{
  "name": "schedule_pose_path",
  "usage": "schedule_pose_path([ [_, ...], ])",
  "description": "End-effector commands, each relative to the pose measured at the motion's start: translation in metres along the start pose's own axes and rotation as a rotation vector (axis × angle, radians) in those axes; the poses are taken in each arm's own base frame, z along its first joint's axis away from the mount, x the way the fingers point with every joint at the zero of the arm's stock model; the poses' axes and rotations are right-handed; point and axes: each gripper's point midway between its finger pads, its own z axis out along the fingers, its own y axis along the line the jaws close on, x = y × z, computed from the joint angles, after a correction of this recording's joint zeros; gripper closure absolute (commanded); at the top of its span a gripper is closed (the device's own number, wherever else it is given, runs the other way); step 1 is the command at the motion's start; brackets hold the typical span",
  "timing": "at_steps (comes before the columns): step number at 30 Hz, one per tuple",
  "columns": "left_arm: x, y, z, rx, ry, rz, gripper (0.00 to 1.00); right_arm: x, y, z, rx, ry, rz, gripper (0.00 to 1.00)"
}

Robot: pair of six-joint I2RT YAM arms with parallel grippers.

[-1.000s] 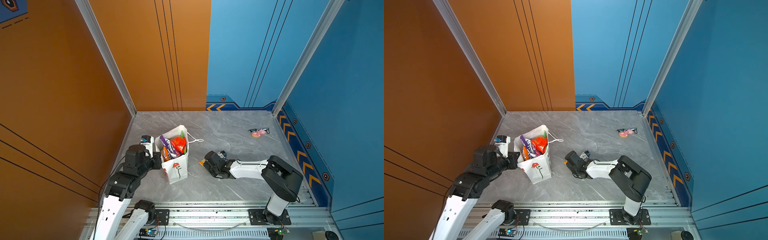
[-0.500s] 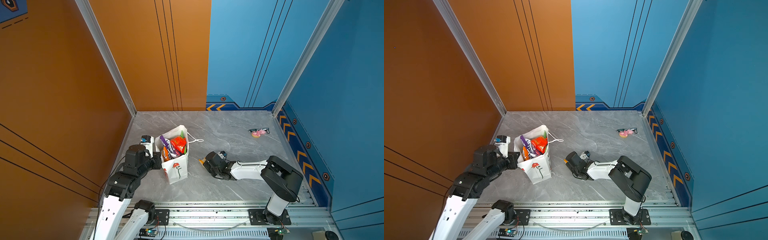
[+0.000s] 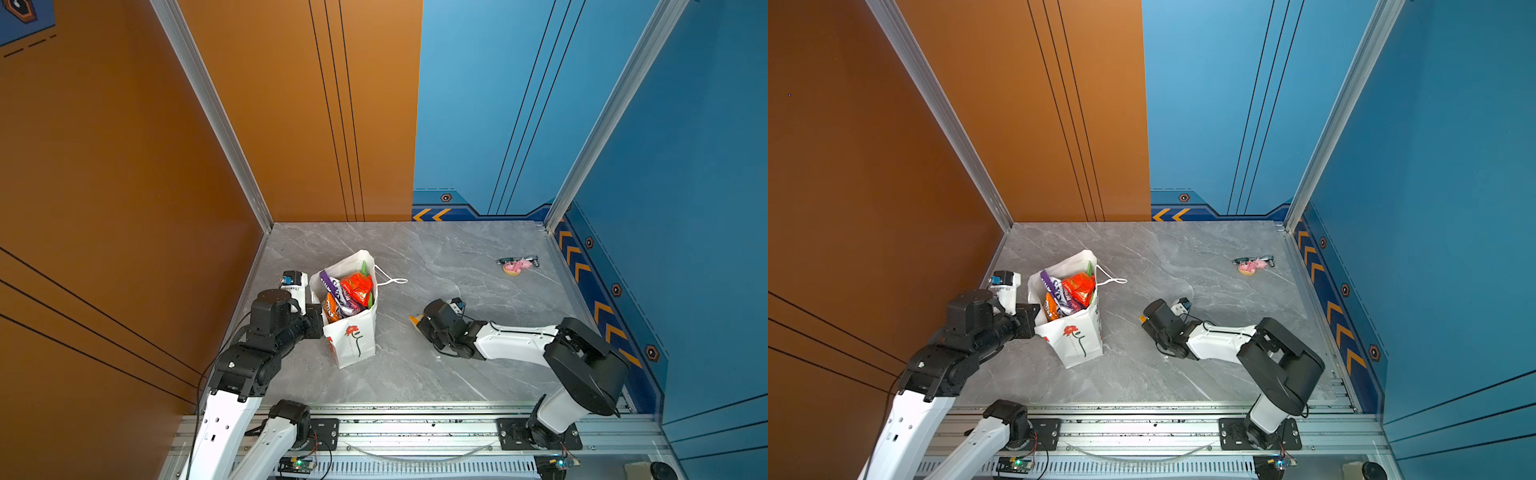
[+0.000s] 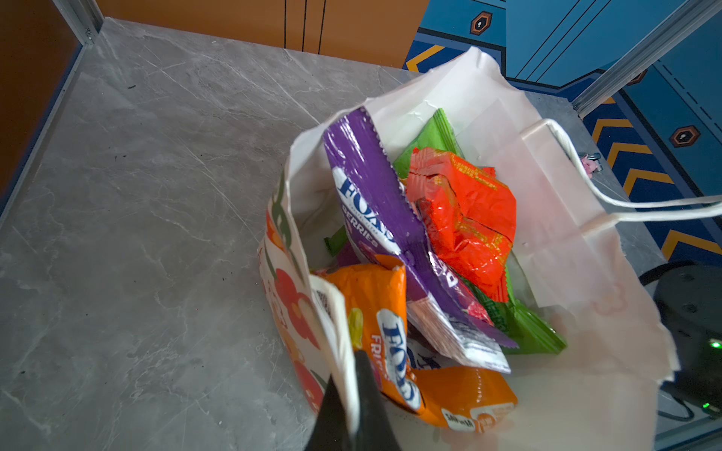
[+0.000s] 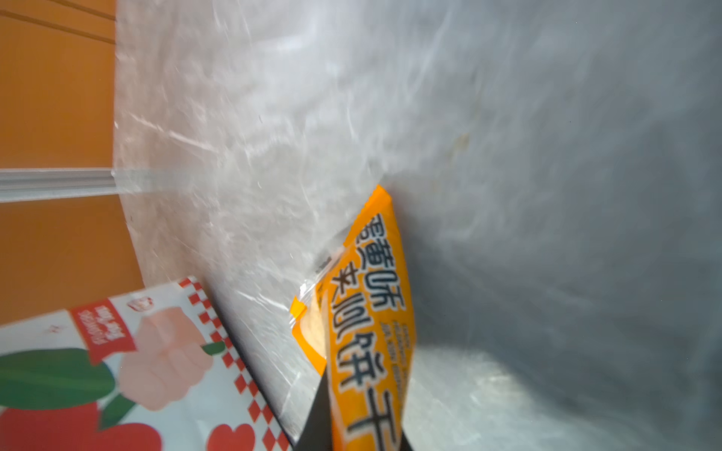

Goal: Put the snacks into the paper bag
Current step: 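Close the right gripper on the yellow biscuit packet, then lift the yellow biscuit packet and carry it over the bag opening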

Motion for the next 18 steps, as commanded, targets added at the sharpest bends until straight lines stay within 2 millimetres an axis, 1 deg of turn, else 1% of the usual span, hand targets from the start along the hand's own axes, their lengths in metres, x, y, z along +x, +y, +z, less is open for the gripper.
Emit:
schedule_pose_path([
  [1,-0.039,-0.005,-0.014,0.012,-0.174,0.027,1.0,-0.024,0.016,-0.03,0.023,-0.033,-0.16,1.0],
  [4,-0.039,-0.005,-0.014,0.011,-0.175,0.027,1.0,-0.05,0.038,-0.062,0.041,-0.098,-0.282,1.0],
  [6,-0.04,-0.005,-0.014,0.01,-0.178,0.026,1.0,-0.065,0.057,-0.087,0.024,-0.145,-0.351,1.0],
  [8,-0.039,-0.005,-0.014,0.013,-0.176,0.027,1.0,-0.075,0.077,-0.11,-0.011,-0.183,-0.396,1.0],
  [10,-0.04,-0.006,-0.014,0.016,-0.177,0.028,1.0,-0.08,0.1,-0.131,-0.058,-0.212,-0.438,1.0],
  [12,-0.039,-0.006,-0.013,0.014,-0.173,0.026,1.0,-0.081,0.122,-0.151,-0.093,-0.23,-0.494,1.0],
  [14,-0.04,-0.006,-0.014,0.014,-0.176,0.026,1.0,-0.077,0.146,-0.17,-0.125,-0.248,-0.559,1.0],
  [18,-0.04,-0.006,-0.014,0.013,-0.177,0.027,1.0,-0.057,0.186,-0.201,-0.184,-0.273,-0.702,1.0],
])
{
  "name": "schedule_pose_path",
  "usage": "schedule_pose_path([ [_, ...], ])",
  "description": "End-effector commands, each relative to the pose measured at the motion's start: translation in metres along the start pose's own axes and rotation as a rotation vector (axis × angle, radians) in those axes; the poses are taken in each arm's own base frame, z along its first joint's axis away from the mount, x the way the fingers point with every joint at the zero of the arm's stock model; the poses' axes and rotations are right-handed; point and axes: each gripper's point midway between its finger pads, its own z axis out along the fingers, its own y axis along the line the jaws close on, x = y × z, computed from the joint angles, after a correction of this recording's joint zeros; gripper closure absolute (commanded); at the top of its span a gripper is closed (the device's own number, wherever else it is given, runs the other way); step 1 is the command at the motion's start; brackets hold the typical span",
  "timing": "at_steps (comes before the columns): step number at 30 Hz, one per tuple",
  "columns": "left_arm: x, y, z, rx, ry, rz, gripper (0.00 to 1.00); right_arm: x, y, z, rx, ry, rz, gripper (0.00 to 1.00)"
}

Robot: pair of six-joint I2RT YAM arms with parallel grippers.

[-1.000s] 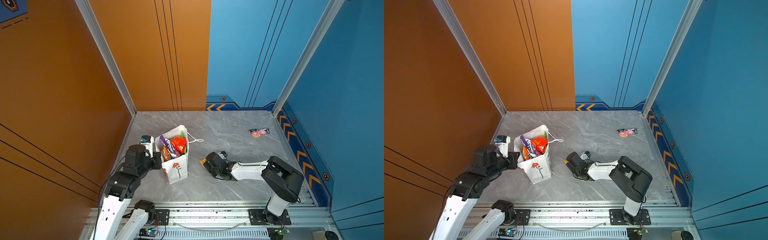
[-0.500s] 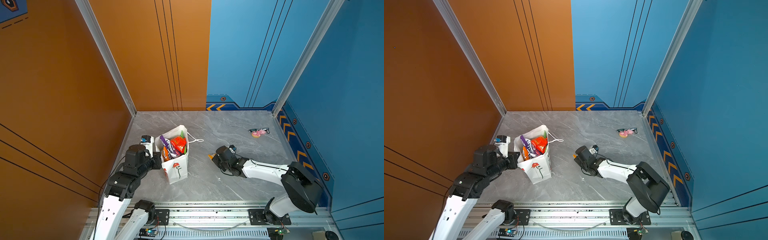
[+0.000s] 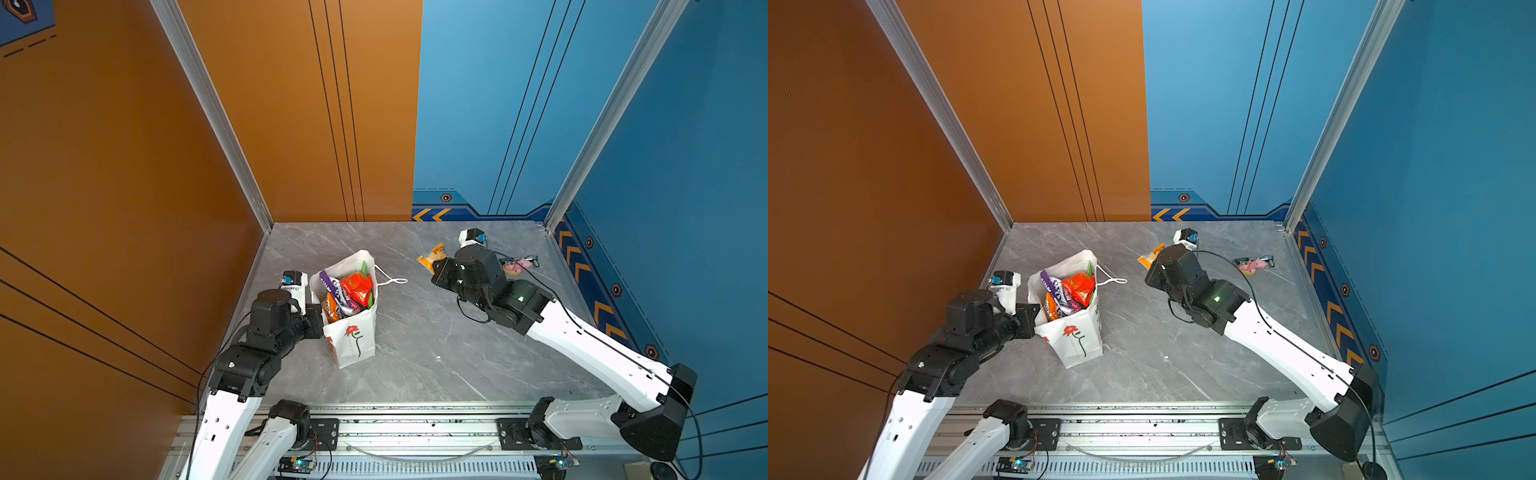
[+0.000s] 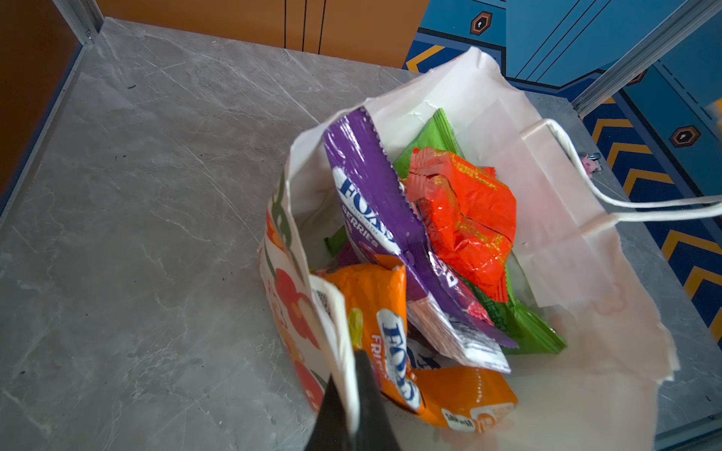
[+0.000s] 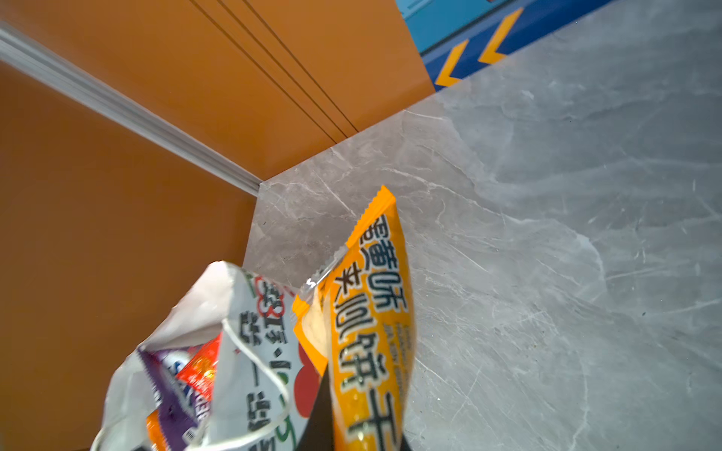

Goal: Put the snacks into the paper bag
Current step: 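Lift the yellow biscuit packet and carry it over the bag opening, then lower the biscuit packet into the bag and open the right gripper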

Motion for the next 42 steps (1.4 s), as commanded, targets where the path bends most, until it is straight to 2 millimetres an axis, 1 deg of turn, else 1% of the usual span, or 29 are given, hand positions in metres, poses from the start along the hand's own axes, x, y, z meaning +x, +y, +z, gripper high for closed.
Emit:
schedule_pose_path([
  [1,-0.04,-0.005,-0.014,0.013,-0.176,0.026,1.0,0.005,0.019,-0.011,0.026,0.018,-0.22,1.0],
  [3,-0.04,-0.006,-0.013,0.014,-0.174,0.026,1.0,0.011,0.039,-0.012,-0.002,0.04,-0.279,1.0],
  [8,-0.04,-0.005,-0.014,0.012,-0.178,0.026,1.0,0.046,0.081,0.0,-0.054,0.126,-0.424,1.0],
  [11,-0.04,-0.005,-0.014,0.013,-0.178,0.026,1.0,0.066,0.096,0.008,-0.077,0.176,-0.472,1.0],
  [13,-0.04,-0.006,-0.014,0.015,-0.178,0.026,1.0,0.074,0.105,0.011,-0.082,0.199,-0.503,1.0],
  [22,-0.04,-0.006,-0.015,0.015,-0.179,0.027,1.0,0.112,0.122,0.036,-0.072,0.3,-0.621,1.0],
  [27,-0.04,-0.006,-0.015,0.014,-0.181,0.027,1.0,0.128,0.128,0.047,-0.063,0.343,-0.678,1.0],
  [30,-0.04,-0.006,-0.015,0.014,-0.181,0.028,1.0,0.137,0.129,0.052,-0.068,0.372,-0.692,0.98],
  [32,-0.04,-0.006,-0.015,0.015,-0.181,0.027,1.0,0.142,0.129,0.056,-0.065,0.386,-0.698,0.95],
  [33,-0.04,-0.006,-0.015,0.015,-0.18,0.027,1.0,0.142,0.128,0.057,-0.06,0.389,-0.7,0.92],
  [35,-0.04,-0.006,-0.015,0.015,-0.18,0.027,1.0,0.142,0.127,0.06,-0.044,0.384,-0.705,0.79],
  [39,-0.04,-0.005,-0.015,0.013,-0.179,0.027,1.0,0.131,0.126,0.06,-0.014,0.34,-0.706,0.6],
  [42,-0.04,-0.005,-0.016,0.013,-0.183,0.027,1.0,0.118,0.13,0.056,-0.012,0.297,-0.699,0.52],
])
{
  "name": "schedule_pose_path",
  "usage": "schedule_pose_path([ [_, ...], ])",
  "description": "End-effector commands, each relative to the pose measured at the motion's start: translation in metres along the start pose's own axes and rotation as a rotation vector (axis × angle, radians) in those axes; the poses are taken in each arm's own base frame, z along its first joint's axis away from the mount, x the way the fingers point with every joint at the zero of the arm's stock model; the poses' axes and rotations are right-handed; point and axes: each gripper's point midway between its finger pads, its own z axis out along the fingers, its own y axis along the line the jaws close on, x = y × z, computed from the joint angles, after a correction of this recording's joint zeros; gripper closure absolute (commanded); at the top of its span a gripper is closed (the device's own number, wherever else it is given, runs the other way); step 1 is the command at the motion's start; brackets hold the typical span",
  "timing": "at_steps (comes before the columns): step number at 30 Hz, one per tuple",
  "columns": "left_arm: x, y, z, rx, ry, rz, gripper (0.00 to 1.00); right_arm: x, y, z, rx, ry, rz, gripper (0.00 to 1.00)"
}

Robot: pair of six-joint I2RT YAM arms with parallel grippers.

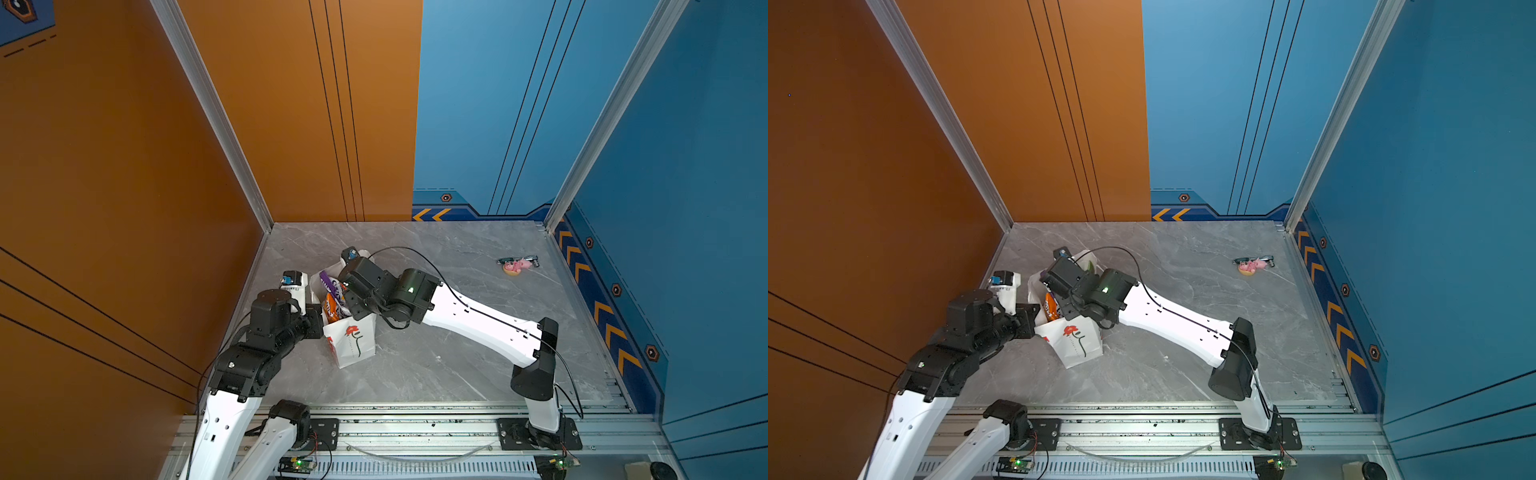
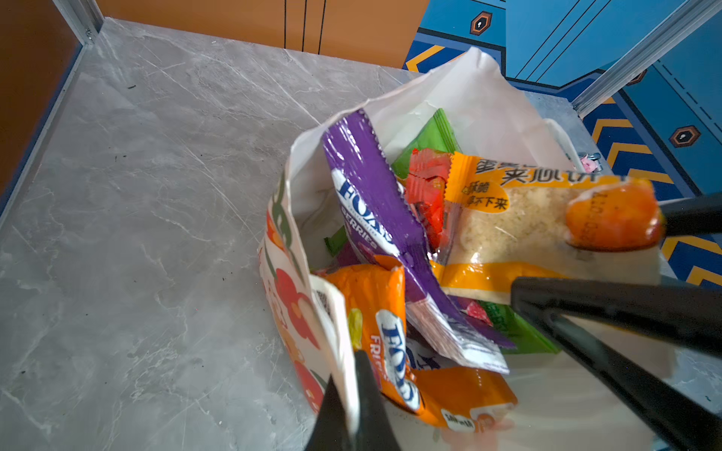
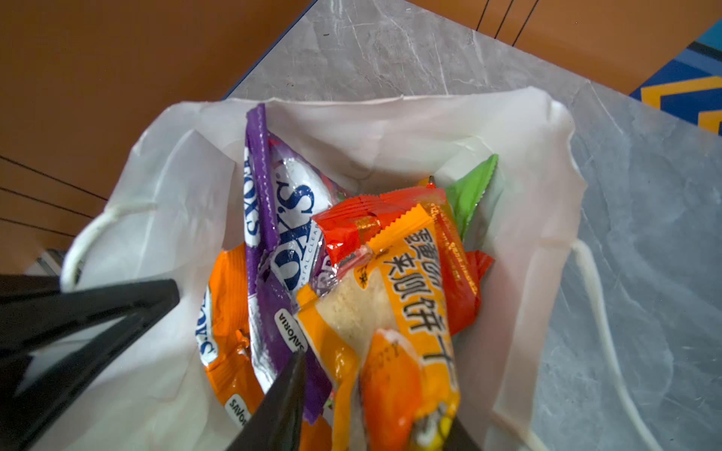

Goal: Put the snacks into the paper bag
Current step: 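Lower the biscuit packet into the bag and open the right gripper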

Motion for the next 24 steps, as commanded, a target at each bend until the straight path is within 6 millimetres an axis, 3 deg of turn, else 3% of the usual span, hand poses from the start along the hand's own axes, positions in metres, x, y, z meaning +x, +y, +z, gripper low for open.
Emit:
schedule_pose_path([
  [1,-0.04,-0.005,-0.016,0.013,-0.184,0.028,1.0,-0.016,-0.008,-0.019,0.032,-0.055,0.005,0.5],
  [13,-0.04,-0.006,-0.016,0.015,-0.184,0.028,1.0,-0.035,-0.017,-0.039,0.058,-0.131,0.019,0.27],
  [24,-0.04,-0.006,-0.016,0.015,-0.184,0.028,1.0,-0.05,-0.047,-0.044,0.156,-0.191,0.083,0.26],
])
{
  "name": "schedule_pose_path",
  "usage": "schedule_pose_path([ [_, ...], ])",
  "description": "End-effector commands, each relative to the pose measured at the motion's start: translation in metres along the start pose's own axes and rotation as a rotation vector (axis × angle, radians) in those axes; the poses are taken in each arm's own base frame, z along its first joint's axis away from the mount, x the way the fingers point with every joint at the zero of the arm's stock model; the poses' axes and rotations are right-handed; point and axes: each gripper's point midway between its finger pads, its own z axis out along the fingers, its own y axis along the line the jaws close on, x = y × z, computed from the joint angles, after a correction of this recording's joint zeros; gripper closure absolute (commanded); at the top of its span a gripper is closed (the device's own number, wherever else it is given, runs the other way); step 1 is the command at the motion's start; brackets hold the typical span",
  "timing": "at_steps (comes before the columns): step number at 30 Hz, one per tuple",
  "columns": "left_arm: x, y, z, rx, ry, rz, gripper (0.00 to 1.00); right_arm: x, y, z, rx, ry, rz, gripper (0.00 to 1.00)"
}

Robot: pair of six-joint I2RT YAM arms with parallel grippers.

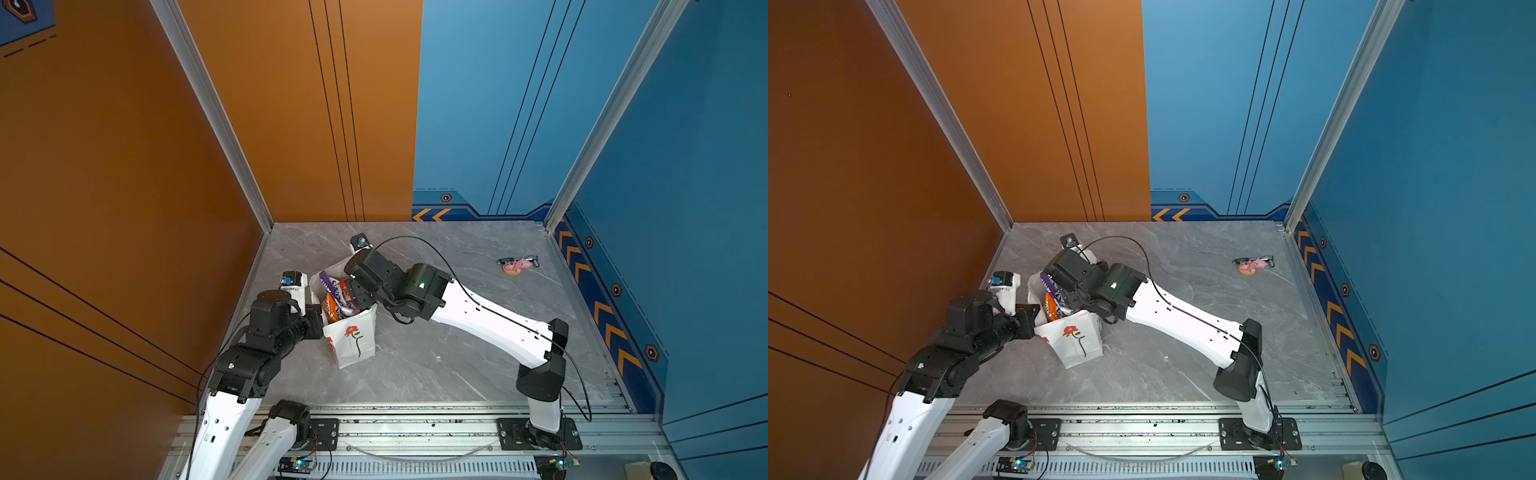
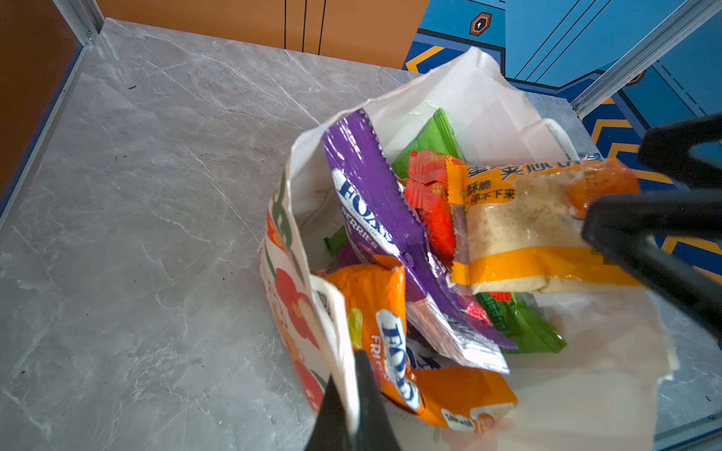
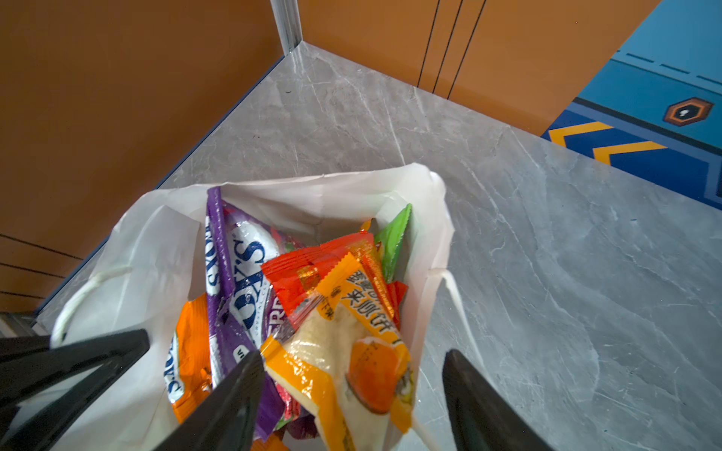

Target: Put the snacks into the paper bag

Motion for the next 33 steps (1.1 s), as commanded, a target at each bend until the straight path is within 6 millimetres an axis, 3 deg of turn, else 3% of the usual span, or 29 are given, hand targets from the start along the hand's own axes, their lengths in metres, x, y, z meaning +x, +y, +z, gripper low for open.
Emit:
schedule_pose_path([
  [1,-0.041,-0.006,-0.015,0.014,-0.183,0.028,1.0,-0.024,-0.021,-0.017,0.058,-0.08,0.063,0.26],
  [8,-0.041,-0.006,-0.016,0.015,-0.183,0.028,1.0,-0.015,-0.035,0.003,0.075,-0.029,0.107,0.36],
  [13,-0.041,-0.006,-0.015,0.016,-0.181,0.027,1.0,-0.002,-0.03,0.024,0.051,0.033,0.1,0.41],
  [17,-0.041,-0.006,-0.015,0.015,-0.18,0.028,1.0,0.008,-0.022,0.039,0.019,0.085,0.087,0.52],
  [22,-0.041,-0.006,-0.015,0.014,-0.18,0.026,1.0,0.012,-0.009,0.047,-0.028,0.116,0.076,0.53],
  [24,-0.041,-0.005,-0.015,0.013,-0.181,0.026,1.0,0.023,-0.006,0.061,-0.015,0.154,0.064,0.54],
  [28,-0.041,-0.005,-0.014,0.013,-0.178,0.025,1.0,0.027,-0.007,0.066,0.007,0.174,0.052,0.68],
  [33,-0.041,-0.007,-0.011,0.02,-0.171,0.016,1.0,0.015,-0.012,0.053,0.008,0.14,0.072,0.85],
])
